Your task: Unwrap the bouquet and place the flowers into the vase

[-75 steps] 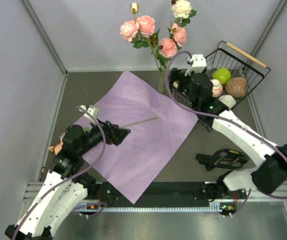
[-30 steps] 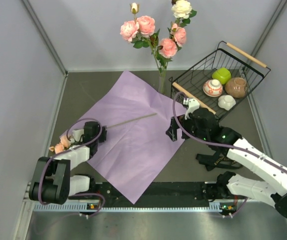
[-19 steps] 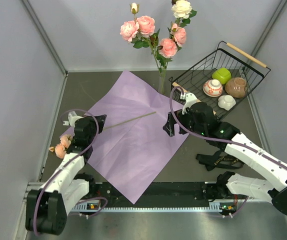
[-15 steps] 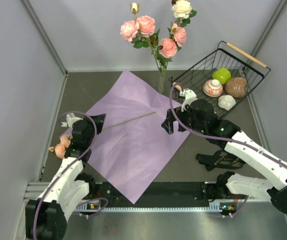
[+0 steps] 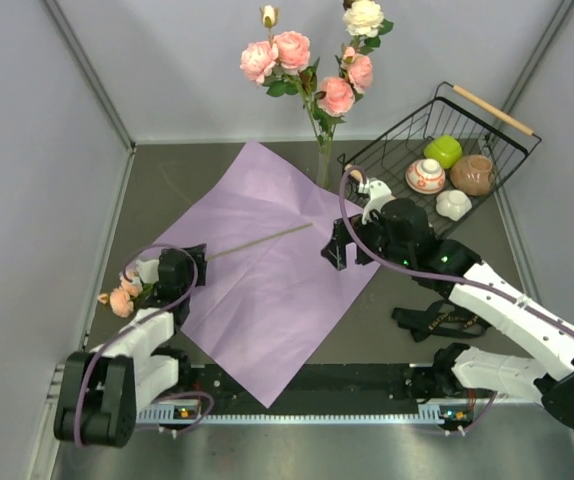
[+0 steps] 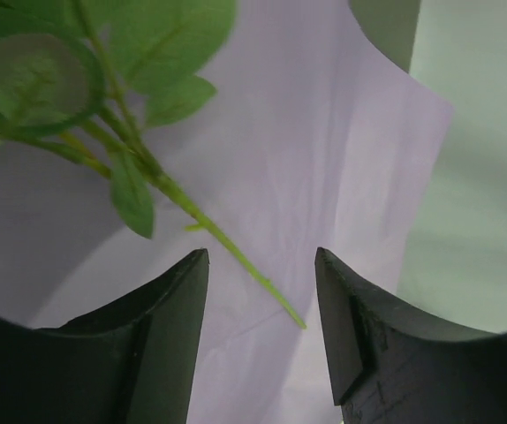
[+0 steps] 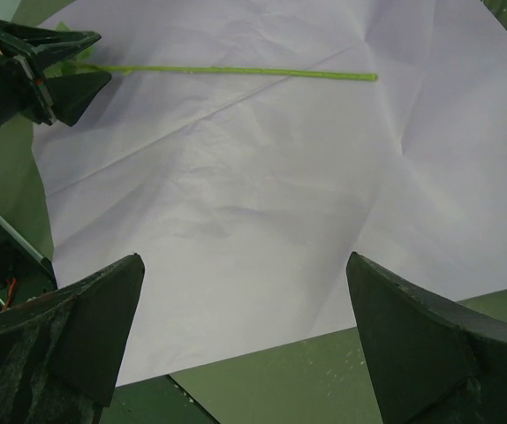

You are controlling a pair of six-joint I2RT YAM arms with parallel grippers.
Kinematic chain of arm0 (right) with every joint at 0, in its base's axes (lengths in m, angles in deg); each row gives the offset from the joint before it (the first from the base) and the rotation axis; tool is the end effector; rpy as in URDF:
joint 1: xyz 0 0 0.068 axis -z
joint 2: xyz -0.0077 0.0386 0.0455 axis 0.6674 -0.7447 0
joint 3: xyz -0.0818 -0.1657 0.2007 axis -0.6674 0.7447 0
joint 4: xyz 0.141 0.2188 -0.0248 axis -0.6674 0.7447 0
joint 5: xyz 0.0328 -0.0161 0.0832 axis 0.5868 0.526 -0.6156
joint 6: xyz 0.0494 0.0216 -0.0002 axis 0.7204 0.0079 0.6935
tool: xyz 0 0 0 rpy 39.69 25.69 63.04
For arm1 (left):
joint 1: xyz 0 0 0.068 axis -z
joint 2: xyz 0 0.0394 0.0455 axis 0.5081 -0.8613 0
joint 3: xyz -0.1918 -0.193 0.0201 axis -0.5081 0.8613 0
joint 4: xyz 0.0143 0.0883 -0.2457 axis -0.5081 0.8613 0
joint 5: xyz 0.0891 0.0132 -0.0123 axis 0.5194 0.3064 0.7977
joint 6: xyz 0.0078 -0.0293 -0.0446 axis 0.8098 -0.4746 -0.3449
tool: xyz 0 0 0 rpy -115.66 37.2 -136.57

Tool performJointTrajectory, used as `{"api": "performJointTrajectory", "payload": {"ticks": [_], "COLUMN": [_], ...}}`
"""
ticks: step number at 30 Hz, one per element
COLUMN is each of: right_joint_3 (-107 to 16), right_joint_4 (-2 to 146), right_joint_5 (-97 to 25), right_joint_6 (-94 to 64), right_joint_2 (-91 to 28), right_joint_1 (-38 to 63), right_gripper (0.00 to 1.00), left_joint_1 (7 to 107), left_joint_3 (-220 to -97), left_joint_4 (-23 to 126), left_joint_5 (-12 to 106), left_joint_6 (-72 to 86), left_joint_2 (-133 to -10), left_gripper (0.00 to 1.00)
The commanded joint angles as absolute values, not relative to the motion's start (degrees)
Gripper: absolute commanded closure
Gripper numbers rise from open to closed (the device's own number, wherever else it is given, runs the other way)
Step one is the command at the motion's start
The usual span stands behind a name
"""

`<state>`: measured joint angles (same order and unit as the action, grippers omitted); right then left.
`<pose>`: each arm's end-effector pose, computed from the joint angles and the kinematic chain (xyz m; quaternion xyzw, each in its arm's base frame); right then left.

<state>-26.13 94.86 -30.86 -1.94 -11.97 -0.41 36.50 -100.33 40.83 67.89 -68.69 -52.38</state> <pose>0.1761 0.1623 0.3301 -0.1788 0.8414 0.2788 0.4271 0.1900 -0.0119 0.1579 -0.6002 0.6191 -0.2934 0.4128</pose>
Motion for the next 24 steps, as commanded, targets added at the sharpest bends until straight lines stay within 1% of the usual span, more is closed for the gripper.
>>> {"api": "performJointTrajectory", "payload": {"ticks": [1, 4, 6, 8, 12, 15, 16, 17, 19, 20, 21, 22, 23, 24], "right_joint_3": [-25.1, -24.9, -24.7, -24.8, -25.4, -25.6, -25.7, -25.8, -25.8, -25.8, -25.8, -25.7, -25.7, -25.7], "right_joint_4": [93.6, 93.8, 93.8, 93.8, 93.8, 93.8, 93.8, 93.8, 93.8, 93.8, 93.8, 93.8, 93.8, 93.9], "right_joint_5": [-29.4, -29.3, -29.2, -29.2, -29.7, -29.6, -29.5, -29.5, -29.4, -29.5, -29.5, -29.8, -29.7, -29.6], "right_joint_6": [-1.1, -1.2, -1.1, -1.2, -1.2, -1.1, -1.1, -1.1, -1.0, -0.9, -0.7, -0.7, -0.7, -0.5], "right_joint_2": [-8.7, -8.1, -7.7, -8.0, -8.7, -8.8, -8.6, -8.7, -8.7, -8.6, -8.6, -8.7, -8.7, -8.8], "right_joint_1": [-1.0, -0.9, -1.0, -1.0, -0.9, -0.9, -0.9, -1.0, -1.0, -0.9, -1.0, -0.9, -0.9, -0.9], "right_gripper": [0.01, 0.01, 0.01, 0.01, 0.01, 0.01, 0.01, 0.01, 0.01, 0.01, 0.01, 0.01, 0.01, 0.01], "left_joint_1": [35.4, 35.2, 35.2, 35.1, 33.9, 32.7, 32.3, 32.1, 31.9, 31.9, 31.9, 31.9, 31.9, 31.8], "left_joint_3": [-97.5, -97.8, -98.4, -98.8, -99.2, -99.0, -98.9, -98.8, -99.1, -99.3, -100.0, -100.3, -100.7, -100.8], "left_joint_4": [28.6, 27.7, 27.2, 26.7, 23.9, 20.6, 17.5, 16.1, 14.5, 13.6, 13.5, 13.5, 12.0, 10.0], "left_joint_5": [69.4, 68.8, 69.7, 71.4, 69.9, 67.3, 67.0, 66.8, 66.7, 66.8, 66.8, 66.5, 66.3, 65.7], "left_joint_6": [-74.4, -75.3, -74.9, -74.2, -75.5, -78.1, -78.4, -78.7, -78.6, -77.8, -77.3, -76.7, -75.2, -73.5], "left_joint_2": [-58.5, -61.5, -62.9, -64.3, -68.7, -73.0, -73.9, -75.7, -76.8, -77.7, -78.0, -78.3, -78.6, -78.6], "left_gripper": [0.44, 0.43, 0.39, 0.37, 0.41, 0.46, 0.51, 0.53, 0.55, 0.59, 0.61, 0.65, 0.73, 0.79]}}
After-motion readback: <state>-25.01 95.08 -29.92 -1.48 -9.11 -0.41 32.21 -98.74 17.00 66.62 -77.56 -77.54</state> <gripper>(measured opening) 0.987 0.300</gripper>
